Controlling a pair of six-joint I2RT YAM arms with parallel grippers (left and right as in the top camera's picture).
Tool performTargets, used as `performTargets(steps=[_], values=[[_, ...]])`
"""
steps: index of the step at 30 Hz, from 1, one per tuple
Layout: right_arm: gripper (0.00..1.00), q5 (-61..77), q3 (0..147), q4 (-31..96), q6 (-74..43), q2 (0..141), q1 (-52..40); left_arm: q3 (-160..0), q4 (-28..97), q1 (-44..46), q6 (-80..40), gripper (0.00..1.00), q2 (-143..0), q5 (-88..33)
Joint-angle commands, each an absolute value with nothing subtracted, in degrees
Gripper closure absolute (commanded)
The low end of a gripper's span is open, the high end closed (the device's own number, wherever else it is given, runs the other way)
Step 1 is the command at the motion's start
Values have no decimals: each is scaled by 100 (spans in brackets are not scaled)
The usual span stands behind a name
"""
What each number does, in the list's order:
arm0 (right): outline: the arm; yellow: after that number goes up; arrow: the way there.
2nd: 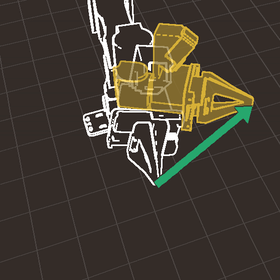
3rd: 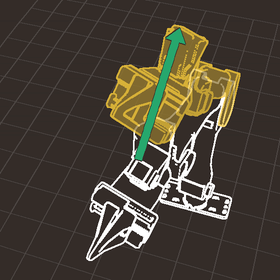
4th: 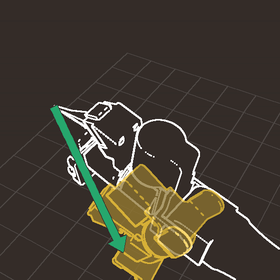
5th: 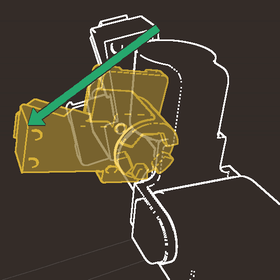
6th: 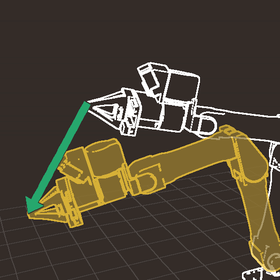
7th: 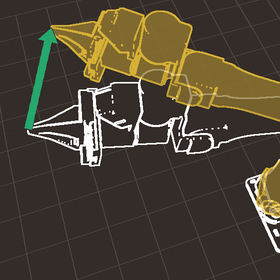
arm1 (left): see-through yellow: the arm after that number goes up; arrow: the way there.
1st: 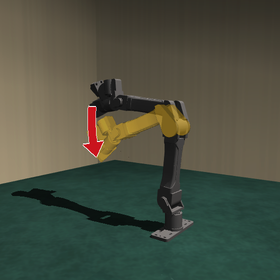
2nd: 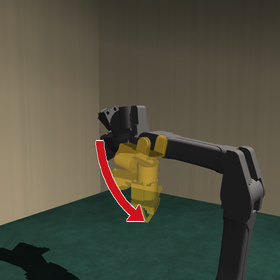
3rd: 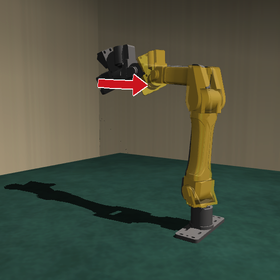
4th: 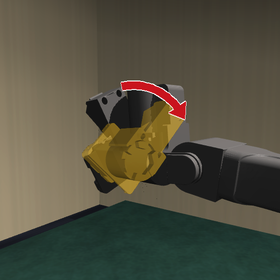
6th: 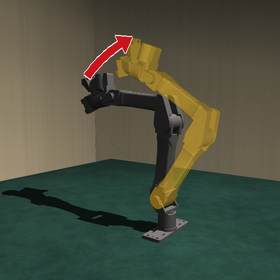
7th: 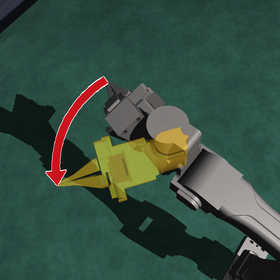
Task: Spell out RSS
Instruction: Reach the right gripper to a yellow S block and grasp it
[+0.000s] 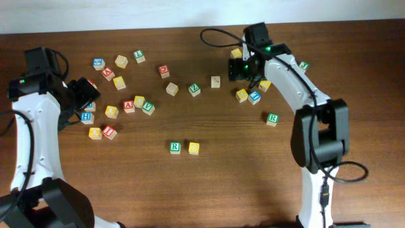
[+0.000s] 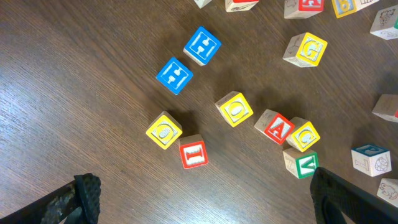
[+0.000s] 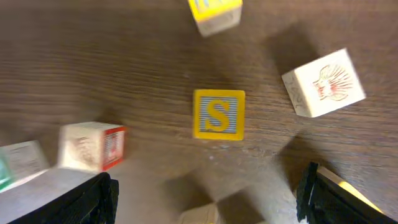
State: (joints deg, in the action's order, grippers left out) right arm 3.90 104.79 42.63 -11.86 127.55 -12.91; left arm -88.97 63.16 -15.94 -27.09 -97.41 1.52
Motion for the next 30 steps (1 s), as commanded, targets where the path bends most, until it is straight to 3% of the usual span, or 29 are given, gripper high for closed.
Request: performTargets(steps=[1, 7, 22, 27, 30], values=[[16, 134, 10593, 4066, -1356, 13041, -1328, -8912, 6311, -1619, -2777, 1, -9743, 172], [26, -366, 10593, 3660, -1354, 13200, -1439, -8912, 6311, -1619, -2777, 1, -9743, 172], [34, -829, 10593, 3164, -906, 13552, -1643, -8912, 6309, -1619, -2777, 1, -9743, 172], [54, -845, 10593, 3100, -908, 13550, -1645, -8912, 6311, -1619, -2777, 1, -9743, 172], [57, -847, 10593, 3109, -950, 13550, -1645, -8912, 6311, -1619, -2777, 1, -9743, 172]])
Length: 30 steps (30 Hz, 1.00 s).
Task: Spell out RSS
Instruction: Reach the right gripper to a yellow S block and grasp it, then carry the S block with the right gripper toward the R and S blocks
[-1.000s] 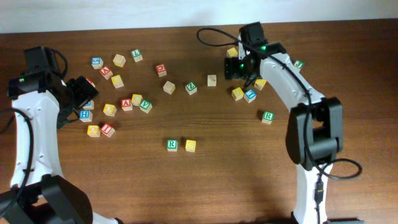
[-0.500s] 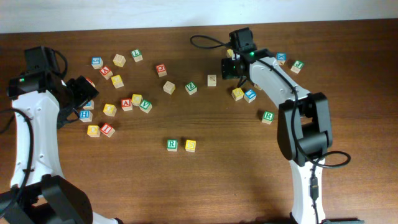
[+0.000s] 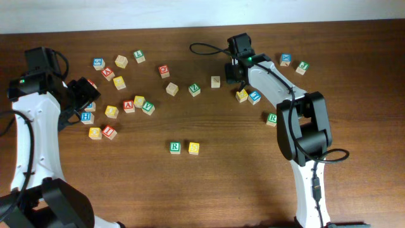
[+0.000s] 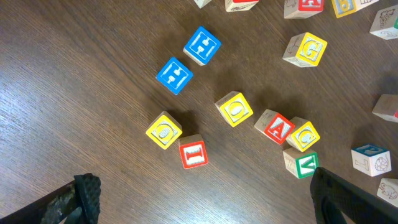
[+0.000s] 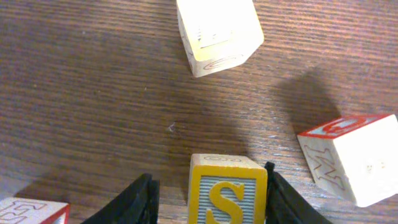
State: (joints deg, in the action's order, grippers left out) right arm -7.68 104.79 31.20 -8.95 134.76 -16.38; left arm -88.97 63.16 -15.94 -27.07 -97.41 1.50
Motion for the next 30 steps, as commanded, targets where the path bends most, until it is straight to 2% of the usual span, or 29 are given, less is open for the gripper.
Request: performTargets(steps=[1, 9, 15, 23, 30], values=[[58, -845, 10593, 3105, -1004, 13550, -1643, -8912, 6311, -1619, -2777, 1, -9743, 172], [68, -845, 10610, 3103, -1105, 13548, -1645, -8912, 6311, -1619, -2777, 1, -9743, 172], [72, -843, 10610, 3105, -1144, 13491, -1645, -8912, 6311, -1619, -2777, 1, -9743, 172], [73, -753, 10610, 3232, -1144, 12914, -1656, -8912, 6311, -1619, -2777, 1, -9743, 172], [74, -263, 10610, 4132, -1144, 11867, -1712, -8912, 6311, -1619, -2777, 1, -9743, 172]])
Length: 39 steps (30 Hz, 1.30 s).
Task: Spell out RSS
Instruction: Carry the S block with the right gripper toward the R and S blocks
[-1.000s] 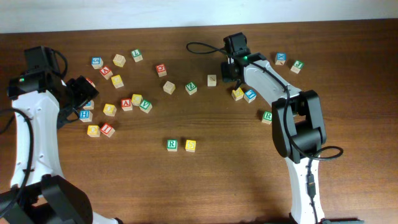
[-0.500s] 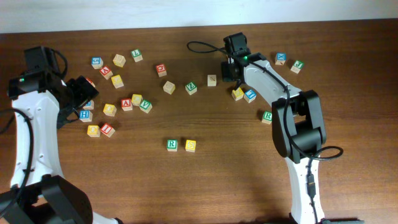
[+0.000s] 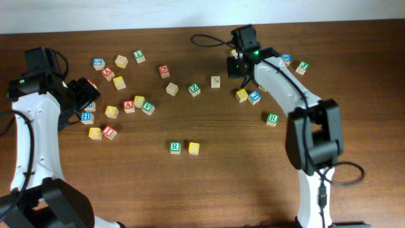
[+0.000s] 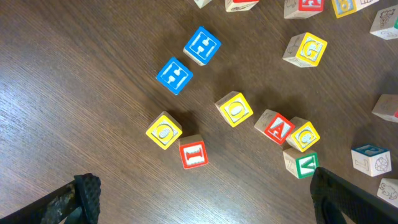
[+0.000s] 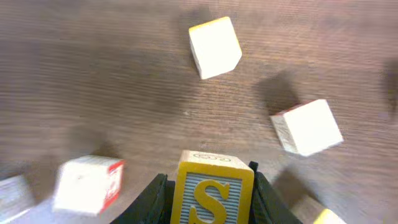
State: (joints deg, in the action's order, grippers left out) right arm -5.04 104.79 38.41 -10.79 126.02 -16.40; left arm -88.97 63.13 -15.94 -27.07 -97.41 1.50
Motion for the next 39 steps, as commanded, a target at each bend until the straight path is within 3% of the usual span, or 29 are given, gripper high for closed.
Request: performTargets(steps=[1, 6, 13, 21, 32, 39], values=[[74, -222, 10610, 4348, -1144, 11673, -1763, -8912, 6309, -1619, -2777, 1, -9743, 172], [82, -191, 10608, 5774, -1826, 10818, -2220, -8912, 6311, -1619, -2777, 1, -9743, 172], [80, -191, 10315, 6967, -2788, 10851, -3100, -8912, 6311, -1619, -2777, 1, -9743, 172], [76, -213, 8720, 6250, -3704, 10888, -3955, -8912, 6311, -1619, -2777, 1, -9743, 172], [73, 25, 7067, 4163, -3723, 10908, -3975, -8912, 6311, -1619, -2777, 1, -9743, 172], [73, -355, 6952, 3959, -3841, 10908, -3975, -8912, 6309, -1619, -2777, 1, -9743, 172]])
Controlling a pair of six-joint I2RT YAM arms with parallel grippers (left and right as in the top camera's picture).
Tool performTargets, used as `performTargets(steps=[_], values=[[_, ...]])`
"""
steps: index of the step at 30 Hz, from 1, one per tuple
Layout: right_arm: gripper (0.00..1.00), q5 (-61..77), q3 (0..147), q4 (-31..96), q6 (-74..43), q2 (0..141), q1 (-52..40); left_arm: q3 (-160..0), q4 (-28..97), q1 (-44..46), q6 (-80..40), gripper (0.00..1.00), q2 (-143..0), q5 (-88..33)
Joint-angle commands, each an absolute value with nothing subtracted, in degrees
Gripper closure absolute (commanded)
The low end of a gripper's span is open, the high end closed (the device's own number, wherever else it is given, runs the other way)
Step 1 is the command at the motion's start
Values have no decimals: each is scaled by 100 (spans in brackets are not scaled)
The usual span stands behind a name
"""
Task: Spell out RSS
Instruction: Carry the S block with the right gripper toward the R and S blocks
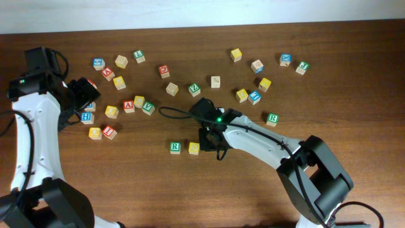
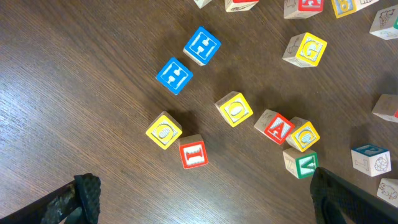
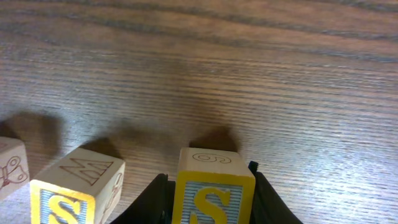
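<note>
A green R block [image 1: 175, 147] and a yellow S block [image 1: 193, 148] lie side by side in the middle of the table. My right gripper [image 1: 211, 140] is just right of them, shut on a second yellow S block [image 3: 214, 186] with a blue-striped face. In the right wrist view the placed S block [image 3: 76, 185] sits to the left of the held one, a small gap between them. My left gripper [image 2: 202, 199] hangs open above the left cluster, over a red I block [image 2: 193, 153], with nothing between its fingers.
Loose letter blocks lie scattered at the left [image 1: 111, 111] and across the back right [image 1: 254, 97]. A green R block [image 1: 272, 118] sits right of the right arm. The right arm's cable [image 1: 174, 111] loops over the middle. Bare wood lies in front of the row.
My right gripper, still shut on the S block, has moved from the back right cluster to the middle of the table, beside the R and S blocks. The left arm has not moved.
My right gripper was open above a yellow S block in the back right cluster. Then its fingers stood on both sides of the block, then it held the block above the table. Now the block is next to the R and S row. The left arm stayed still throughout.
</note>
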State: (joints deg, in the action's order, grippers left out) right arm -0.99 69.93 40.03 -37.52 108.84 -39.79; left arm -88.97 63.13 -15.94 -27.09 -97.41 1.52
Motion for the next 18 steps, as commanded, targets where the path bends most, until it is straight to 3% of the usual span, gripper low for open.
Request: performTargets(steps=[1, 14, 18], values=[[73, -373, 6952, 3957, -3841, 10908, -3975, -8912, 6311, -1619, -2777, 1, -9743, 172], [63, -735, 6954, 3804, -3774, 10906, -3975, -8912, 6311, -1619, -2777, 1, -9743, 172], [53, -670, 7063, 3883, -3769, 10897, -3975, -8912, 6309, -1619, -2777, 1, -9743, 172]])
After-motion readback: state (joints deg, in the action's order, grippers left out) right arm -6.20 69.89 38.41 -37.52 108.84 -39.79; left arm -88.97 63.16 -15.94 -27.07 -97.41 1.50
